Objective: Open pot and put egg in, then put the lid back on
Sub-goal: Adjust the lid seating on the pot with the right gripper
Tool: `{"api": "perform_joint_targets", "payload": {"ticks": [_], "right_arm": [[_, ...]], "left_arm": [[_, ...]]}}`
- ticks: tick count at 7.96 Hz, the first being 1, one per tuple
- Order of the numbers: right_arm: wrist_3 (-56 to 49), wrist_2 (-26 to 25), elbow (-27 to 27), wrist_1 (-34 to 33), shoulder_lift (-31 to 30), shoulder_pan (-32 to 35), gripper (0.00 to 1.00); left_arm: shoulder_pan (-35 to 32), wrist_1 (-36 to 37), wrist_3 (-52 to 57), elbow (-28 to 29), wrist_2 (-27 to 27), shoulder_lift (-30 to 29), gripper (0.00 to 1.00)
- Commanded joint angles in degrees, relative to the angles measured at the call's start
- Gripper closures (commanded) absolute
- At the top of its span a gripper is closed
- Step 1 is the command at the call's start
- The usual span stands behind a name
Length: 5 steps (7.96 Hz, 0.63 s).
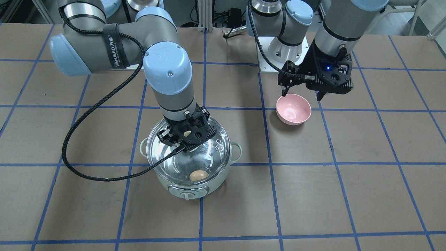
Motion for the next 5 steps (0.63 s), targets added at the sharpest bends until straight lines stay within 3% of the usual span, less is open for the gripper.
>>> {"api": "perform_joint_targets", "payload": {"ticks": [1, 5], "right_arm": [[0.0, 0.7, 0.1, -0.4, 0.2, 0.0, 1.00], [-0.7, 0.8, 0.5, -0.4, 0.2, 0.0, 1.00]], "left_arm": [[0.0, 0.0, 0.1, 0.2, 0.0, 0.0, 0.00], [0.0, 0.0, 0.0, 0.0, 0.0, 0.0, 0.00]]}}
